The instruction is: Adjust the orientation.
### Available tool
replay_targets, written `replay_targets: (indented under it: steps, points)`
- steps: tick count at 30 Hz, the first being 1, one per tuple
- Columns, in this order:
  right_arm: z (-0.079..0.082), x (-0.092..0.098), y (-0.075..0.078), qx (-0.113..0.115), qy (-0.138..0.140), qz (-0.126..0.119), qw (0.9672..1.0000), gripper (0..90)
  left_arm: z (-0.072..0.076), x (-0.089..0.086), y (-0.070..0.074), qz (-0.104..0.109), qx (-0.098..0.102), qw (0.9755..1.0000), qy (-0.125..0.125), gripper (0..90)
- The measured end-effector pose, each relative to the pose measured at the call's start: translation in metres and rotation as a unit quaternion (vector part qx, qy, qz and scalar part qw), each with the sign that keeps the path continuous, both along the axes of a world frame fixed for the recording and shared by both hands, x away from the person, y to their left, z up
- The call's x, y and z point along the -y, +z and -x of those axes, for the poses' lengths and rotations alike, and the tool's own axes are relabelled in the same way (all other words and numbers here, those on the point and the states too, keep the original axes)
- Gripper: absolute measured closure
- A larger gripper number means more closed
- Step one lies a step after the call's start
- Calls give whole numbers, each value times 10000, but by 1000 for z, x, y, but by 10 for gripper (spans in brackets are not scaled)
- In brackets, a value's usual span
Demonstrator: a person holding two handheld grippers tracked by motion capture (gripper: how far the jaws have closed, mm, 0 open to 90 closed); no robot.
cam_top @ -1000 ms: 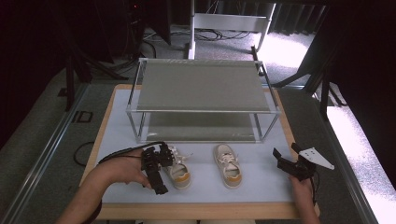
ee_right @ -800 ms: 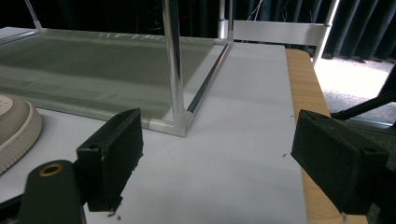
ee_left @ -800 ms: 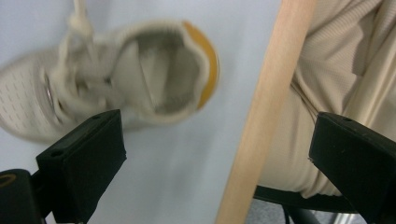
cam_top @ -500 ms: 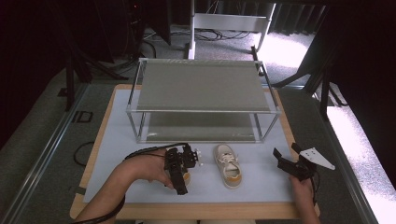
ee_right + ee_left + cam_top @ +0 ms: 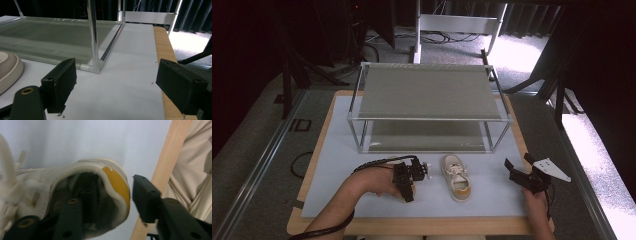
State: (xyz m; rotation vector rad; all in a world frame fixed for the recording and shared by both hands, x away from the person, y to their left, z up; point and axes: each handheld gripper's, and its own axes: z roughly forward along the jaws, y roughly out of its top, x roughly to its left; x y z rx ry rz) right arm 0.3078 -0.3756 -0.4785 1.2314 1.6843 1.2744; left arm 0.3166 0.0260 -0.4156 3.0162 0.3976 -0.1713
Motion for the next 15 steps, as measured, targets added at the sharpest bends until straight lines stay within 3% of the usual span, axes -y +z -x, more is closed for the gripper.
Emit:
replay_targets:
  steps: [3, 9, 11, 13, 15]
  points:
    - [0, 0, 0, 3, 3, 3, 10000, 162, 0, 2, -3, -14, 29, 10000, -84, 647]
    - [0, 0, 0, 10, 5, 6, 10000, 162, 5, 4, 0, -91, 183, 9984, -523, 729]
    - [0, 0, 0, 12, 5, 6, 10000, 162, 7, 4, 3, 4, 342, 9962, -797, 737]
    - [0, 0, 0, 13, 2, 7, 10000, 162, 9, 7, 9, 124, 494, 9918, -1171, 762]
    - [0, 0, 0, 14, 1, 4, 10000, 162, 11, 12, 13, 156, 535, 9905, -1261, 767]
